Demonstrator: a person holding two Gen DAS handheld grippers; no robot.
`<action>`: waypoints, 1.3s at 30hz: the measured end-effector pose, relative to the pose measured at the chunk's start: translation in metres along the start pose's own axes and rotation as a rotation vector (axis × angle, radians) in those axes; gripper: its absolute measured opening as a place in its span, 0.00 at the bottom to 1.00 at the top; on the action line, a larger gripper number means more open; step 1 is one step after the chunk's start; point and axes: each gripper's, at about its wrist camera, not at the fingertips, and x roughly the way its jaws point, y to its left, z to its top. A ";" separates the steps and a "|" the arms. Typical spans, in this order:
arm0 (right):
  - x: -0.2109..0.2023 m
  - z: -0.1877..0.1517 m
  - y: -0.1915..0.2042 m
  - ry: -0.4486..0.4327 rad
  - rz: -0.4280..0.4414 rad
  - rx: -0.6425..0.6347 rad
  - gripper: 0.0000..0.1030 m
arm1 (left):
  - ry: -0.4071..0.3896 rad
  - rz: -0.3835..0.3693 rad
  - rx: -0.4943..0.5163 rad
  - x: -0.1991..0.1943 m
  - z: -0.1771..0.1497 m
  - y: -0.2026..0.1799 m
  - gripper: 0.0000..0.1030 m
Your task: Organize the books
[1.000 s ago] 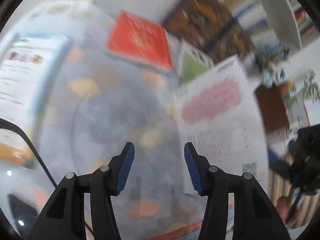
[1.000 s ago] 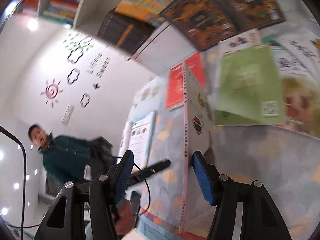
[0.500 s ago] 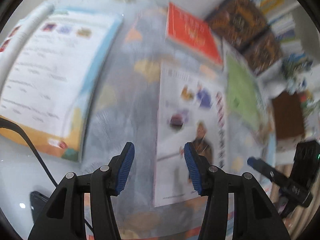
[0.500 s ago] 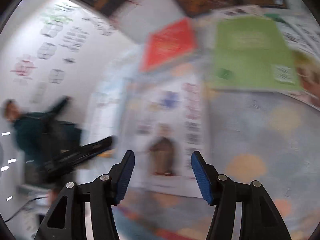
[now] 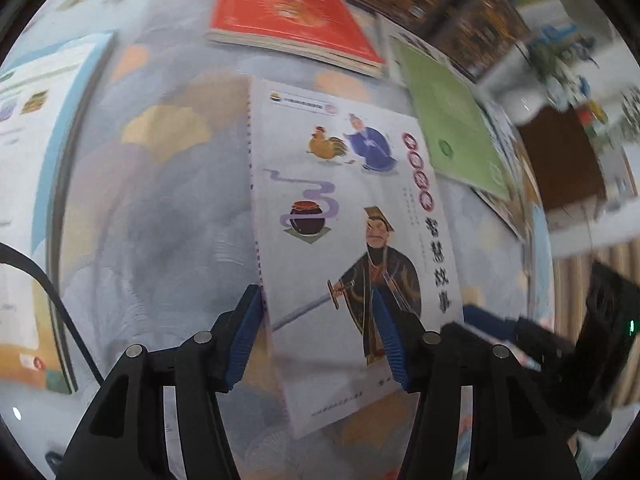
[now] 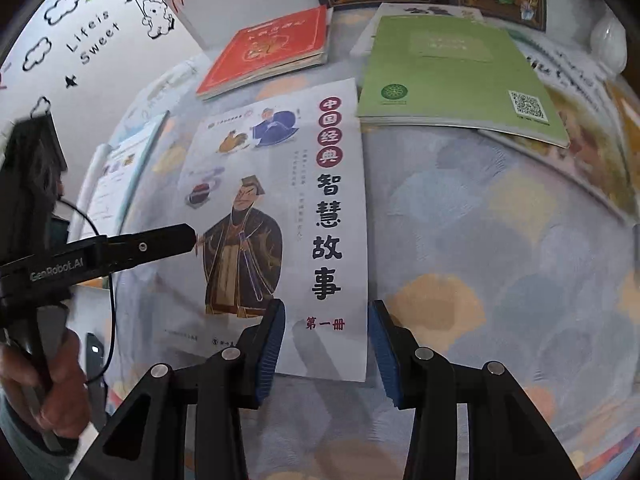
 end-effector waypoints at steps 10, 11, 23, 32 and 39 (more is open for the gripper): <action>-0.001 -0.013 -0.017 0.012 0.058 0.096 0.45 | 0.028 -0.111 -0.013 -0.004 -0.020 0.009 0.51; 0.000 -0.013 -0.013 0.013 0.043 0.081 0.46 | 0.020 -0.132 -0.031 -0.004 -0.018 0.010 0.51; 0.017 -0.012 0.030 0.045 -0.072 -0.106 0.76 | 0.001 -0.178 -0.087 -0.008 -0.018 0.022 0.51; 0.004 -0.002 -0.006 0.002 0.034 0.060 0.50 | -0.010 -0.110 -0.098 -0.013 -0.018 0.037 0.51; 0.002 -0.005 -0.016 0.008 0.165 0.142 0.50 | 0.021 -0.154 -0.051 -0.007 -0.022 0.026 0.51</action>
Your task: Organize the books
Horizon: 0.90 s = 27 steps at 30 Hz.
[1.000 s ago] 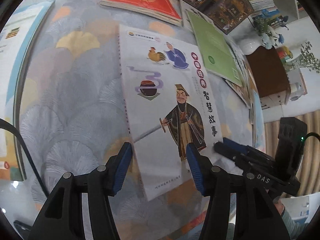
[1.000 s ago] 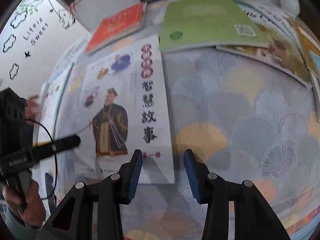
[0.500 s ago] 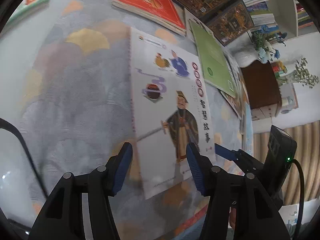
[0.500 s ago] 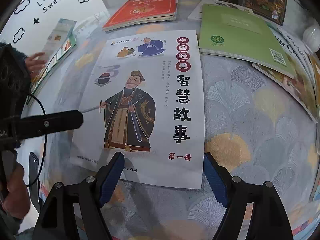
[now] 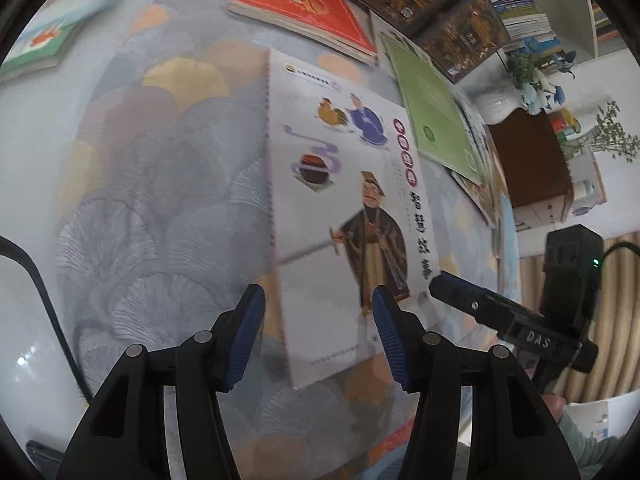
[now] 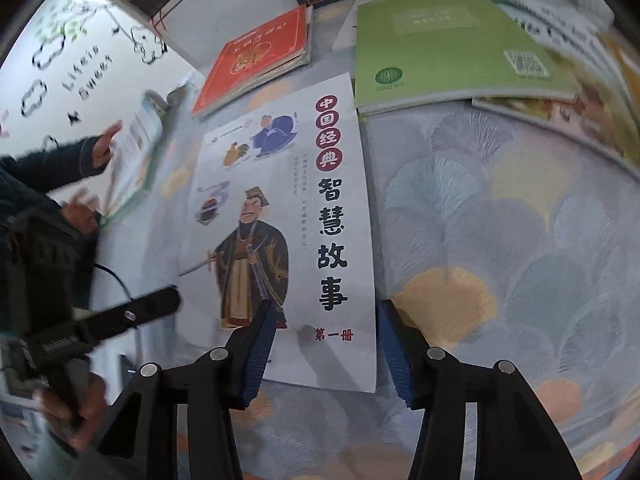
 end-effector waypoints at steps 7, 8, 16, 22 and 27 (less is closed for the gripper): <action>0.002 0.001 -0.005 -0.003 0.037 0.034 0.50 | 0.007 -0.026 0.002 0.001 -0.004 -0.001 0.51; 0.002 0.001 -0.004 -0.004 0.038 0.029 0.50 | -0.007 -0.054 -0.012 -0.001 -0.005 0.000 0.51; -0.001 0.000 -0.017 0.006 0.121 0.097 0.50 | -0.067 -0.229 -0.036 -0.012 0.000 -0.002 0.43; -0.003 -0.002 -0.022 0.005 0.141 0.110 0.50 | -0.050 -0.177 -0.040 0.001 -0.004 0.001 0.13; -0.005 -0.002 -0.034 0.026 0.195 0.162 0.50 | -0.046 -0.289 -0.090 0.006 0.001 -0.004 0.13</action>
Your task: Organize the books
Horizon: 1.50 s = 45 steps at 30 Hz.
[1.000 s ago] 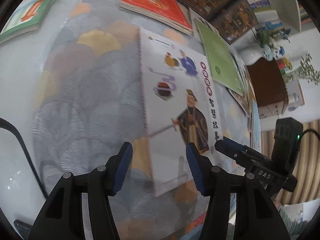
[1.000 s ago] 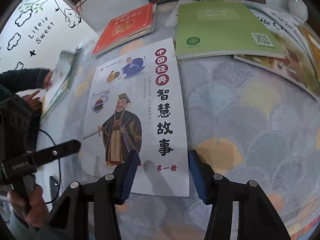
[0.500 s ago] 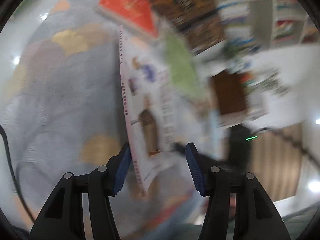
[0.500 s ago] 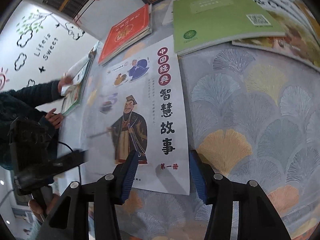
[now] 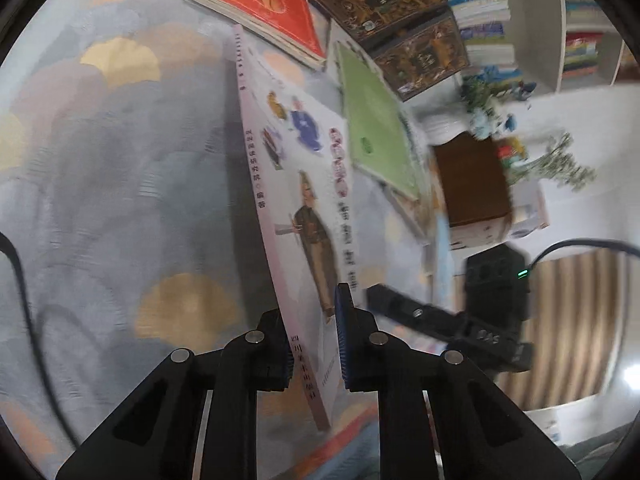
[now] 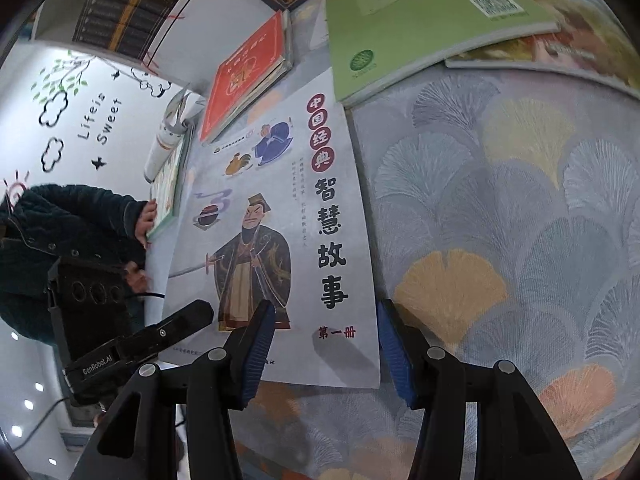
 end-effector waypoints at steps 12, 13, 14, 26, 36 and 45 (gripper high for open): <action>0.015 -0.004 -0.041 0.061 0.403 0.320 0.58 | -0.026 -0.276 -0.221 -0.012 0.013 0.020 0.13; 0.022 -0.002 -0.039 0.064 0.433 0.340 0.41 | -0.024 -0.260 -0.224 -0.012 0.013 0.021 0.12; 0.025 -0.001 -0.037 0.072 0.455 0.349 0.35 | -0.029 -0.232 -0.219 -0.013 0.012 0.021 0.12; -0.003 -0.017 0.067 -0.018 -0.125 -0.286 0.25 | 0.012 0.168 0.041 -0.014 -0.008 -0.001 0.13; -0.034 -0.035 0.118 -0.120 -0.267 -0.564 0.24 | -0.064 0.155 0.199 -0.047 -0.001 -0.031 0.14; -0.031 0.033 0.154 -0.231 -0.255 -0.595 0.24 | -0.171 0.120 0.210 -0.063 0.057 -0.045 0.16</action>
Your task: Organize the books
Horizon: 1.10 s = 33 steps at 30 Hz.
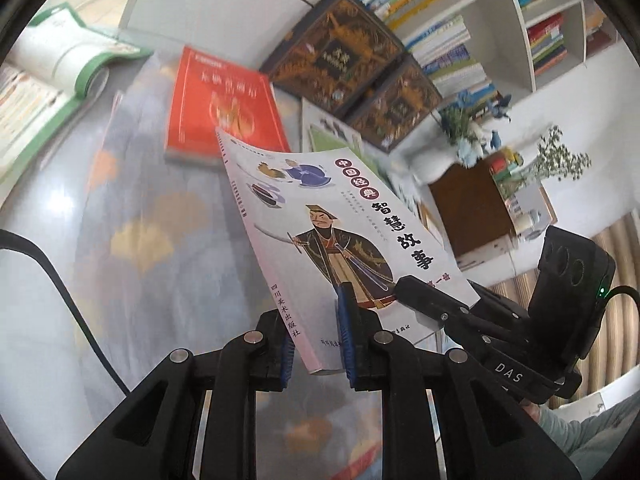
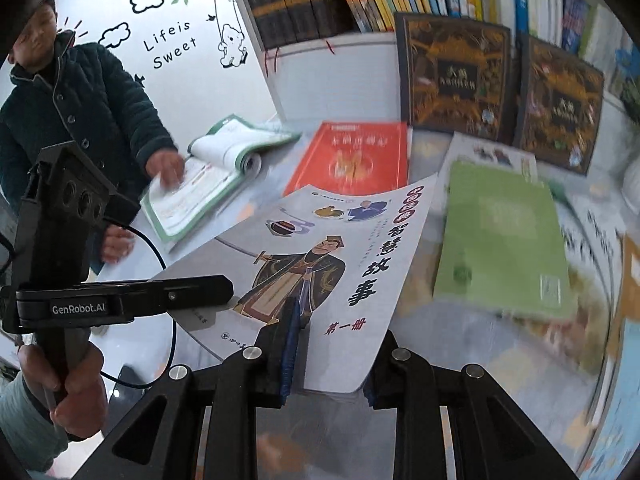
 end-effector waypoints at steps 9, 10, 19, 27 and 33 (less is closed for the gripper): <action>0.066 0.070 -0.039 -0.002 0.070 0.064 0.24 | -0.048 0.046 -0.045 0.033 0.067 0.037 0.16; 0.074 0.073 -0.042 0.005 0.077 0.074 0.25 | -0.048 0.055 -0.050 0.038 0.072 0.042 0.16; 0.151 0.122 -0.070 0.067 0.090 0.106 0.25 | -0.053 0.112 -0.092 0.080 0.124 0.081 0.17; 0.182 0.130 -0.083 0.103 0.053 0.102 0.26 | -0.083 0.195 -0.150 0.079 0.112 0.098 0.18; 0.187 0.129 -0.100 0.166 0.094 0.209 0.32 | -0.082 0.217 -0.154 0.061 0.091 0.087 0.19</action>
